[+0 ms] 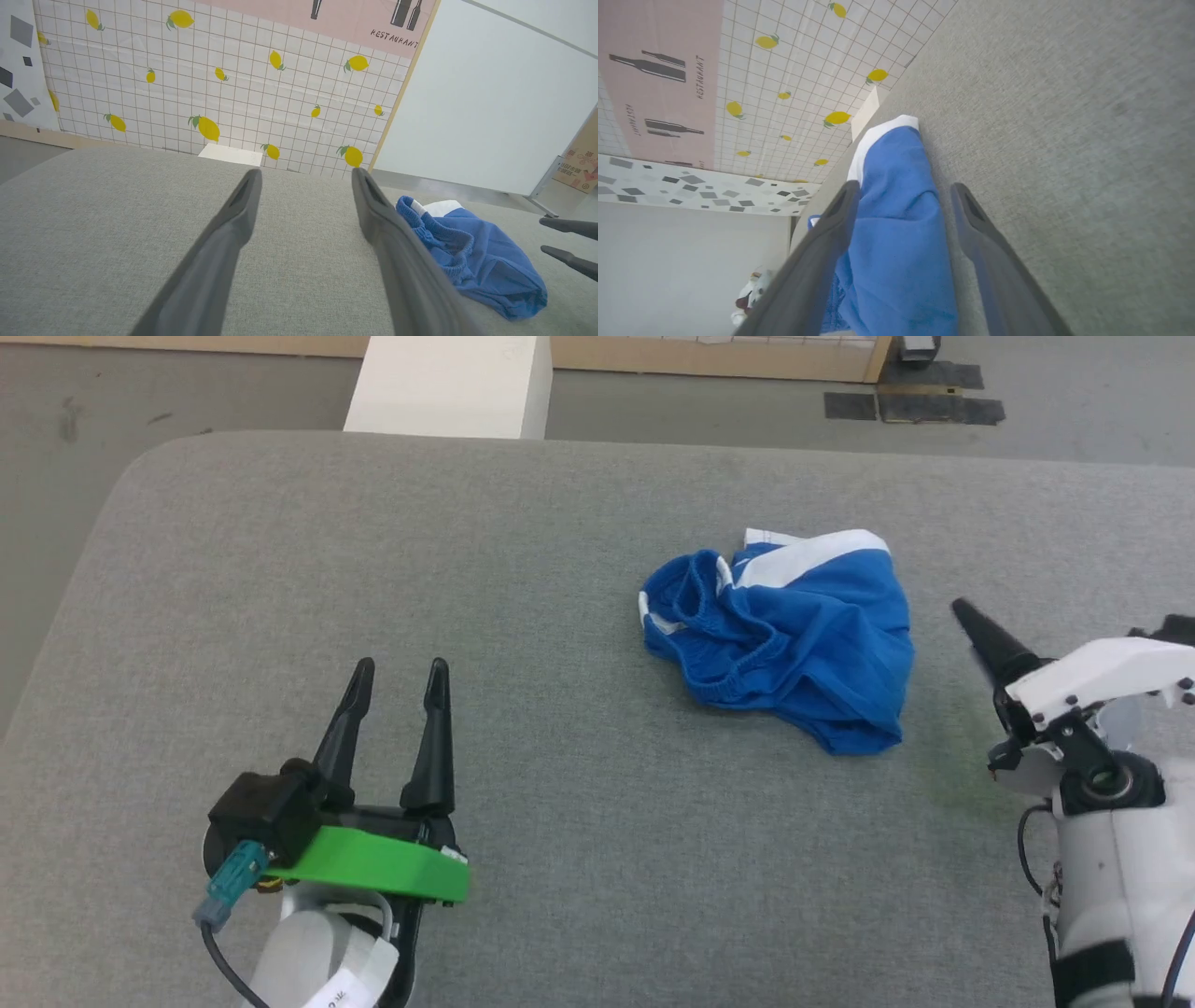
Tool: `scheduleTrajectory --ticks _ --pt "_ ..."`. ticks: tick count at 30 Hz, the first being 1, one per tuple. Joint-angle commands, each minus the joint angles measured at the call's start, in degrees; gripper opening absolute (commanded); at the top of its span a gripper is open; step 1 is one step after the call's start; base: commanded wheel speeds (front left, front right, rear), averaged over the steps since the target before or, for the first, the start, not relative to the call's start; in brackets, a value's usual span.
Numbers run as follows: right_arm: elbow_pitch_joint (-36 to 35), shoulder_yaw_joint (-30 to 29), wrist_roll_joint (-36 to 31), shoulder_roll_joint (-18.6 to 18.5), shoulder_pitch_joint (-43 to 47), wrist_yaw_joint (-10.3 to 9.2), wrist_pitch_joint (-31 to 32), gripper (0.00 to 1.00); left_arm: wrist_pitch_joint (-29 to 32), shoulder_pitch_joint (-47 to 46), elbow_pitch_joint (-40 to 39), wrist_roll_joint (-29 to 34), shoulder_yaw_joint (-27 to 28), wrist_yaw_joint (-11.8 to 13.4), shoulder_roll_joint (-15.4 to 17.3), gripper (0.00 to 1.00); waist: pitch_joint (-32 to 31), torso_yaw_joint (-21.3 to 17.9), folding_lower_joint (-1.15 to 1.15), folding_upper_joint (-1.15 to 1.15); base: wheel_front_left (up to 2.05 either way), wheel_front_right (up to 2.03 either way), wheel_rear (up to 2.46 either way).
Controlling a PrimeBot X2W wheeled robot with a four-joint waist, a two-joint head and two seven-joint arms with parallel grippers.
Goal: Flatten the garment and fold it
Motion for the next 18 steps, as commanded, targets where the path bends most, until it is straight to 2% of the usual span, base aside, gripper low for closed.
scheduleTrajectory --ticks 1,7,12,16,17,18 --pt "2.68 -1.76 0.73 -0.03 -1.97 -0.08 2.42 1.0 -0.22 0.47 0.15 -0.02 -0.02 -0.37 -0.15 1.0 0.41 0.56 0.0 0.0 0.0 0.0 0.0" --pt "14.68 -8.47 -2.98 -1.08 -9.61 -0.08 14.62 1.0 -0.22 -0.04 0.22 0.11 -0.84 -0.38 -0.15 1.0 1.66 2.42 0.0 0.0 0.0 0.0 0.0" --pt "20.39 -9.77 -8.73 -1.95 -13.72 -0.08 19.01 1.0 -0.22 -0.72 0.25 0.18 -1.44 -0.39 -0.15 1.0 3.01 3.87 0.0 0.0 0.0 0.0 0.0" --pt "22.17 -9.68 -11.19 -1.39 -16.23 -0.08 22.48 1.0 -0.22 -1.28 0.13 0.16 -1.56 -0.39 -0.15 1.0 3.87 4.82 0.0 0.0 0.0 0.0 0.0" --pt "22.15 -9.45 -11.63 -1.2 -16.74 -0.08 23.3 0.63 -0.22 -1.41 0.06 0.16 -1.51 -0.39 -0.15 1.0 4.09 4.99 0.0 0.0 0.0 0.0 0.0" --pt "21.98 -9.3 -11.93 -1.06 -17.02 -0.08 23.71 0.37 -0.22 -1.52 0.0 0.14 -1.49 -0.39 -0.15 1.0 4.23 5.1 0.0 0.0 0.0 0.0 0.0"
